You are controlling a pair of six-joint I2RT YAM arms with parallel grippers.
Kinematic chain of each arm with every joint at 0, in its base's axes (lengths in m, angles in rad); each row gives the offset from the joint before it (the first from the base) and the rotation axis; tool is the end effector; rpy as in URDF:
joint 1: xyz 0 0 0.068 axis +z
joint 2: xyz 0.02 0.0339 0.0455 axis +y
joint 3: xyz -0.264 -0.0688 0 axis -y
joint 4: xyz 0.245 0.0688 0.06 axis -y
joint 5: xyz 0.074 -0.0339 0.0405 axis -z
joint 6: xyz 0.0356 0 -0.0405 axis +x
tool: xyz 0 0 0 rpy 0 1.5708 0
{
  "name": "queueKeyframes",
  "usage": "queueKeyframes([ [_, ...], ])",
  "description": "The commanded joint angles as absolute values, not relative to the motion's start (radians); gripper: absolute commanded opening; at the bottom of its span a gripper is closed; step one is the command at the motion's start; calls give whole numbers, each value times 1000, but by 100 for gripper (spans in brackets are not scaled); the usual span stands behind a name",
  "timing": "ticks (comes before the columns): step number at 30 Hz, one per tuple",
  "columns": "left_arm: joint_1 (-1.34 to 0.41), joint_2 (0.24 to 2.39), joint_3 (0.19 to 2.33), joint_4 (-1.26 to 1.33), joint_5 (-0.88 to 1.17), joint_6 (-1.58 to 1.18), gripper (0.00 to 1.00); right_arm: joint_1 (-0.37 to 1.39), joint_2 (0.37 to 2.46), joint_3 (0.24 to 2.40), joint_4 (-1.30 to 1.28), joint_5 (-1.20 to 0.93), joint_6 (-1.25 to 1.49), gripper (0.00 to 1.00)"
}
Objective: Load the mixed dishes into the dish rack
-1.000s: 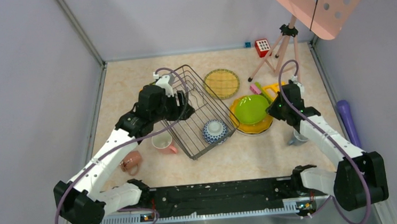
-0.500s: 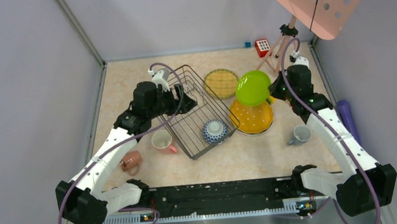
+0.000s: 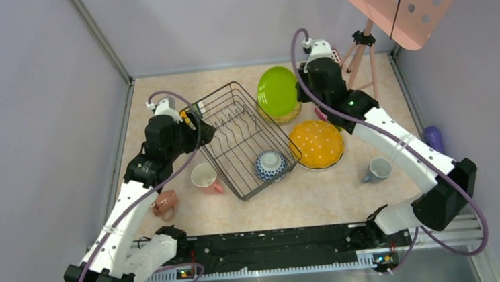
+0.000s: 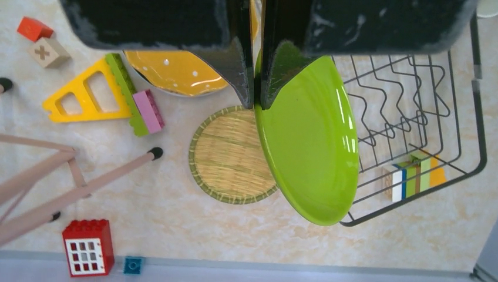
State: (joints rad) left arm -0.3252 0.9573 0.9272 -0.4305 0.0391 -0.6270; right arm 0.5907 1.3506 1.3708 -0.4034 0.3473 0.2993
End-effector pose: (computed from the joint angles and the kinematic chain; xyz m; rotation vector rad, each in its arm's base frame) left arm 0.2013 -0.0693 0.3333 -0.2892 2.0709 -0.6306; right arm 0.2607 0.1602 0.3959 -0.0539 1.9377 0.2546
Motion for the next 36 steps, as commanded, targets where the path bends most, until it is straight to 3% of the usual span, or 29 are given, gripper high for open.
queueKeyframes([
  [1, -301, 888, 895, -495, -102, -645, 75, 670, 1471, 1500, -345, 461, 175, 0],
  [17, -263, 812, 870, -574, -214, -574, 70, 855, 1812, 1766, -324, 711, -57, 0],
  [36, -261, 806, 866, -564, -183, -548, 70, 956, 2045, 1876, -306, 902, -153, 0],
])
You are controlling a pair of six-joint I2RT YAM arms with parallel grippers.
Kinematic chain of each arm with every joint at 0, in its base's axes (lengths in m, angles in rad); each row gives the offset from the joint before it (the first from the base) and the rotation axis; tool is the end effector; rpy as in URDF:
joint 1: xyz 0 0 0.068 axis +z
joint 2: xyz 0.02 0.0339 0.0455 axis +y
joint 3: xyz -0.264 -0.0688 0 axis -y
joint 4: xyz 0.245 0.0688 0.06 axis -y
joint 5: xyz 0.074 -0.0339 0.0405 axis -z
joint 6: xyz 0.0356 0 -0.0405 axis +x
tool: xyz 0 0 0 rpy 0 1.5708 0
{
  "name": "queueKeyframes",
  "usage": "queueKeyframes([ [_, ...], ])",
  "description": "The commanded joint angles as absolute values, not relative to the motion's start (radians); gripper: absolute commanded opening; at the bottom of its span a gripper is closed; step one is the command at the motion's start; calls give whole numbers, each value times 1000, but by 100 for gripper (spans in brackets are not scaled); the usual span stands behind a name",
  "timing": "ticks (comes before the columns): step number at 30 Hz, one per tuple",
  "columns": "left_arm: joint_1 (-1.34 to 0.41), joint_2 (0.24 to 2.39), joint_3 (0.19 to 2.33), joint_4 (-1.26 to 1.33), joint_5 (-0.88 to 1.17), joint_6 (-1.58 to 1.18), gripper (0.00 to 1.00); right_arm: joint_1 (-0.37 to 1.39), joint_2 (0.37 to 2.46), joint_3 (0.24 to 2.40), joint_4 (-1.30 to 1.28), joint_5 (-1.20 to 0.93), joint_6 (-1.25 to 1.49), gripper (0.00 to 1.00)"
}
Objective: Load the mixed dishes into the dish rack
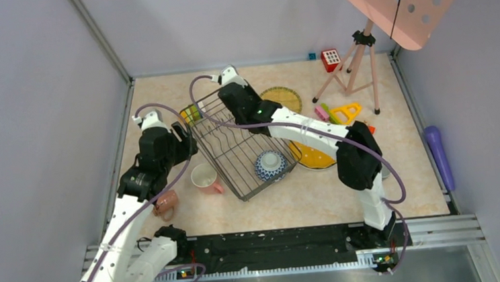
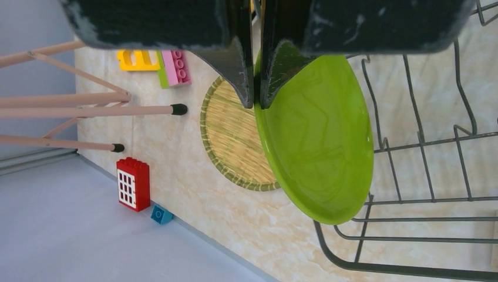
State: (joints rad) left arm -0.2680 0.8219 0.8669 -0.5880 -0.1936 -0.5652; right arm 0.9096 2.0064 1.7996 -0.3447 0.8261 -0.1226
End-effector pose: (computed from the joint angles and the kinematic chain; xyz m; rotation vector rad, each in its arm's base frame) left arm 0.1711 -0.0399 0.3215 -0.4274 2.0728 -0.2951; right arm 0.3075 0.3526 0.3098 -0.5314 1.8771 -0.3609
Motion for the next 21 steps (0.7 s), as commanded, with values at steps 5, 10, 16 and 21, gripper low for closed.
queueKeyframes([
  [5, -261, 812, 864, -561, -174, -542, 70, 1000, 2105, 1908, -293, 963, -199, 0],
  [10, -260, 811, 860, -558, -160, -537, 70, 1017, 2121, 1916, -308, 960, -188, 0],
  [16, -261, 810, 858, -557, -152, -535, 70, 1016, 2116, 1906, -331, 932, -141, 27],
  [21, -261, 811, 861, -557, -146, -535, 70, 1007, 2087, 1922, -377, 877, -90, 55],
])
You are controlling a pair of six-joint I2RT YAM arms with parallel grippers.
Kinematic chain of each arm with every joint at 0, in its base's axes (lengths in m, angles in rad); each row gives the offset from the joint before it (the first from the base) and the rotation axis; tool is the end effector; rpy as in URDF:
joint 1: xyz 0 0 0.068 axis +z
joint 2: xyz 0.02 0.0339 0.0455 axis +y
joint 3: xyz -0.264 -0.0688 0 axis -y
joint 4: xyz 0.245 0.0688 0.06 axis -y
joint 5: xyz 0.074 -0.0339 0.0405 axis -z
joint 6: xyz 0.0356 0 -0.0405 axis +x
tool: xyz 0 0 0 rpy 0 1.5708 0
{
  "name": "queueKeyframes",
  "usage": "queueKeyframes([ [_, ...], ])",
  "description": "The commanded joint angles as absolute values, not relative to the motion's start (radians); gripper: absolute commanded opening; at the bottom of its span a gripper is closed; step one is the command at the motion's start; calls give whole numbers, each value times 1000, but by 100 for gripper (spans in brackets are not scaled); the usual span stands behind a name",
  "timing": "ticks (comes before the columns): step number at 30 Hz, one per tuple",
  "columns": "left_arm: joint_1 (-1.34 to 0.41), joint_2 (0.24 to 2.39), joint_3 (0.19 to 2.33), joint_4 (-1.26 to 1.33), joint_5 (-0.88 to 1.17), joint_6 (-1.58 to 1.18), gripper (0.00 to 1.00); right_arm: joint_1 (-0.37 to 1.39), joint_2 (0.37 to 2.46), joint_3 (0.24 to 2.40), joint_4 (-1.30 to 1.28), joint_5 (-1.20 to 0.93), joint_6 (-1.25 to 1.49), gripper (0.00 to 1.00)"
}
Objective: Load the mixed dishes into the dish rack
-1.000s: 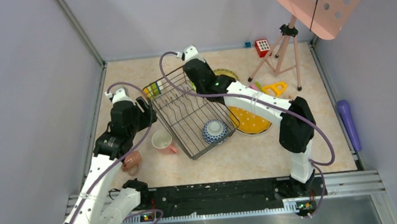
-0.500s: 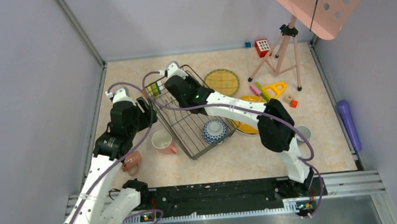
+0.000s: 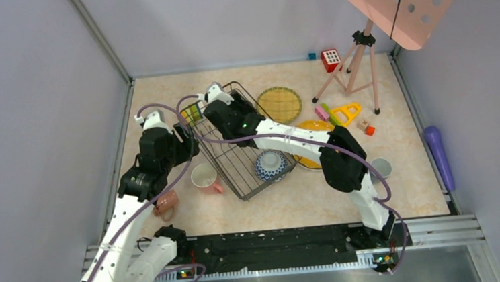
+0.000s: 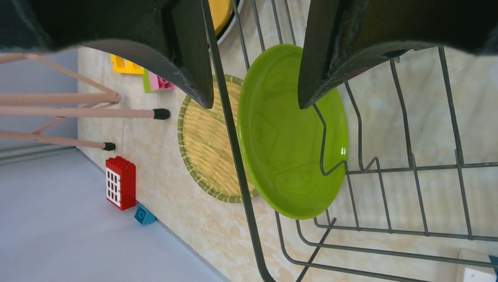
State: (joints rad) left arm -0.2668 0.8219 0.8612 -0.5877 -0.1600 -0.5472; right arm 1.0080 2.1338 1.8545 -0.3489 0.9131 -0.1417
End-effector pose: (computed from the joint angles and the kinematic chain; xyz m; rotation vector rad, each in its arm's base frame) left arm 0.1711 -0.0409 0.3195 -0.3916 2.0911 -0.3155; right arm 0.2855 0.3998 0.2706 -0.6357 1.8583 -0.4418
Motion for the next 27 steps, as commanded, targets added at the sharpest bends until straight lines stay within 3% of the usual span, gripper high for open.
queueKeyframes([
  [1, -261, 812, 861, -557, -144, -534, 70, 1004, 2079, 1937, -406, 853, -66, 56],
  [7, -261, 812, 861, -560, -137, -531, 70, 943, 1930, 1898, -459, 606, 91, 61],
  [14, -260, 829, 861, -540, -86, -526, 70, 763, 1723, 1683, -366, 251, 265, 63],
  [20, -261, 861, 838, -519, -49, -572, 70, 644, 1622, 1521, -332, 271, 411, 63],
  [27, -261, 892, 747, -425, -24, -682, 71, 462, 1529, 1224, -141, 146, 612, 63],
])
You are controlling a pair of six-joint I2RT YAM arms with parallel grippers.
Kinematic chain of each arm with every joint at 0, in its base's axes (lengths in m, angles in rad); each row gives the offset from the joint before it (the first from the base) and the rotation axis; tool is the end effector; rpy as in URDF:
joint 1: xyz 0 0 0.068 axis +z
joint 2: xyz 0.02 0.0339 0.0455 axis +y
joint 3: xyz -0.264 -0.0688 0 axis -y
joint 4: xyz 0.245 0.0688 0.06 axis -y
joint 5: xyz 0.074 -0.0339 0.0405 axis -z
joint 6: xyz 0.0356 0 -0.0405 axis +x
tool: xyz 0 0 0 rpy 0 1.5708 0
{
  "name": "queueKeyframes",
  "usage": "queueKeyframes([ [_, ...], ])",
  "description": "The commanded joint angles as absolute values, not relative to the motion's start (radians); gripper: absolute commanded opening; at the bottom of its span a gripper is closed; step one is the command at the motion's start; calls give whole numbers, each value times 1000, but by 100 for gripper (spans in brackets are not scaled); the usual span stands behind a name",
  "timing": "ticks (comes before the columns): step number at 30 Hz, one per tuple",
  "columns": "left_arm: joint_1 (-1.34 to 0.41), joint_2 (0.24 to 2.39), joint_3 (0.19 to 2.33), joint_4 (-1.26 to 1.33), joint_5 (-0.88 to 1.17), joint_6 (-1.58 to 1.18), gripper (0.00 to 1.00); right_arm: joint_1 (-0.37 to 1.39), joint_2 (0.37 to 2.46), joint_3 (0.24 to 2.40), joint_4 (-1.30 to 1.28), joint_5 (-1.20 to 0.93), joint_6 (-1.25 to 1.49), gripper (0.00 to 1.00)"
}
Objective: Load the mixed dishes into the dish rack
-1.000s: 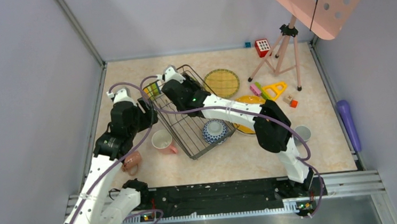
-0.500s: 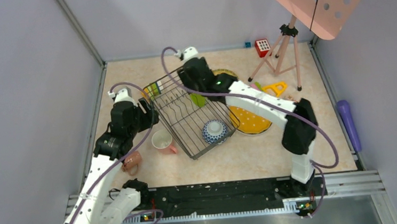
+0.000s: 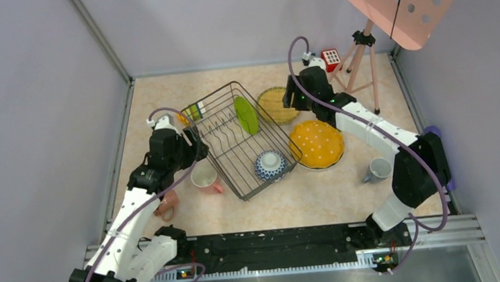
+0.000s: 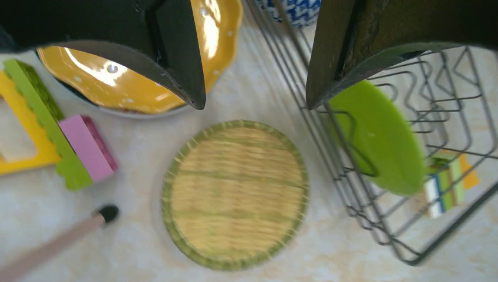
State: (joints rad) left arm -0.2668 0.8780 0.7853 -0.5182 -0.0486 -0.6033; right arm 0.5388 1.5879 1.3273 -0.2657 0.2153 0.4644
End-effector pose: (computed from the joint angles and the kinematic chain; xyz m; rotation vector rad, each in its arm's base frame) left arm 0.1843 -0.0486 0.2909 -0.3985 2.1789 -0.4371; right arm 0.3221 0.1837 0.3177 0.0525 2.1060 0.3826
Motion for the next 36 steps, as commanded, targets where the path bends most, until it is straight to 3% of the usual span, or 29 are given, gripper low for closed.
queueKeyframes([
  [1, -261, 893, 736, -406, -9, -696, 71, 442, 1527, 1196, -124, 157, 633, 63],
  [9, -261, 895, 719, -361, 11, -704, 71, 353, 1638, 1150, 5, 45, 680, 64],
  [13, -261, 872, 722, -363, 9, -693, 73, 321, 1715, 1170, 53, 4, 686, 69],
  [36, -259, 857, 754, -402, 18, -653, 80, 255, 2064, 1318, 101, -137, 776, 66],
])
